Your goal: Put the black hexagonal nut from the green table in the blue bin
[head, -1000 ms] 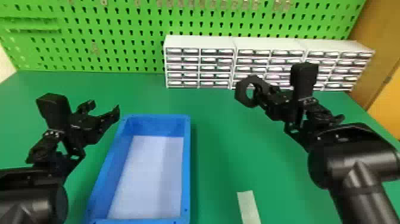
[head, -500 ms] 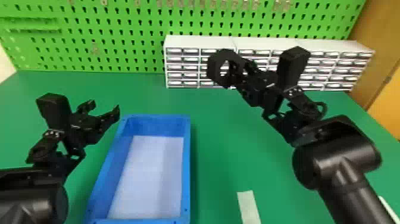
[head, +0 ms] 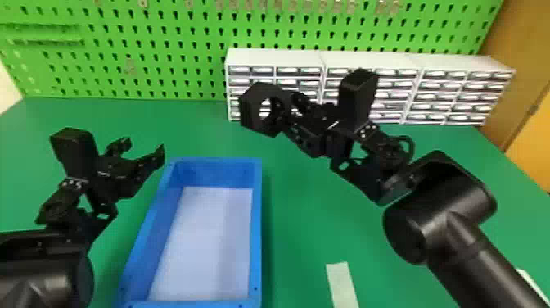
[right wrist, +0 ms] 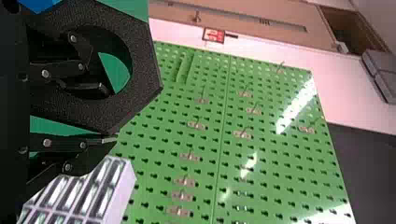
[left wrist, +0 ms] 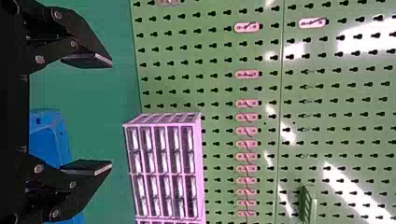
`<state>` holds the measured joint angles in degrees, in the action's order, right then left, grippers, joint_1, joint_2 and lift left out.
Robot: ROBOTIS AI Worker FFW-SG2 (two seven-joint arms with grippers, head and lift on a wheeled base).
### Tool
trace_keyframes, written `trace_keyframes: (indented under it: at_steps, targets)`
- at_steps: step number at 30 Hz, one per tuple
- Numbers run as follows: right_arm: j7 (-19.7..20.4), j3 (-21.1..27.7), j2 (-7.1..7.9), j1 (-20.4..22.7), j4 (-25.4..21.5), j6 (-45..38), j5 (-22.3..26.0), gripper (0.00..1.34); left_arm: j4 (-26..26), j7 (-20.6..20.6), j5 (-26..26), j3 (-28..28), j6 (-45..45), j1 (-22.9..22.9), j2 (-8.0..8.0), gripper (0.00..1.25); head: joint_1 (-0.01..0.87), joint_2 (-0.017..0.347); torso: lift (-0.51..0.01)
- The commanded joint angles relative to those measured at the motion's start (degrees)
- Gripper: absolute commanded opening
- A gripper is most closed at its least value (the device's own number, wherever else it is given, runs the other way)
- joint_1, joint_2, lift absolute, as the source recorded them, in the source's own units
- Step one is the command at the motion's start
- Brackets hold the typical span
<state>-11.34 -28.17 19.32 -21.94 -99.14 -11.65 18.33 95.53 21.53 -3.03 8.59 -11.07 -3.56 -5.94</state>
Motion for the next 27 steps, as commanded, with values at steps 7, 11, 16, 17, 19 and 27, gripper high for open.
trace_keyframes:
  at_steps: [7,11,16,17,19,27]
  targets:
    - [-0.1,-6.5,1.86,-2.2,0.4,-0.5,3.0,0.32,0.0,0.0,0.0,-0.1,0.0,-0.1,-0.04,0.77,0.691,0.009,-0.097]
    - [-0.1,-8.9,2.3,-3.3,0.6,-0.8,4.4,0.33,0.0,0.0,0.1,-0.1,0.0,-0.1,-0.04,0.77,0.691,0.009,-0.097]
    - [-0.1,-12.1,3.01,-4.6,0.9,-1.3,6.5,0.32,0.0,0.0,0.2,-0.1,0.0,-0.2,0.05,0.77,0.691,0.009,-0.097]
    - [-0.1,-12.9,3.18,-4.8,0.9,-1.3,6.9,0.32,-0.1,0.0,0.3,-0.1,0.0,-0.3,0.05,0.77,0.691,0.009,-0.097]
    - [-0.2,-13.9,3.36,-5.1,0.9,-1.7,7.6,0.33,-0.1,0.0,0.3,-0.1,0.0,-0.3,0.05,0.77,0.691,0.009,-0.097]
    - [-0.6,-16.3,3.71,-6.1,1.1,-2.1,9.0,0.33,-0.1,0.0,0.5,-0.1,0.0,-0.4,0.05,0.77,0.691,0.009,-0.097]
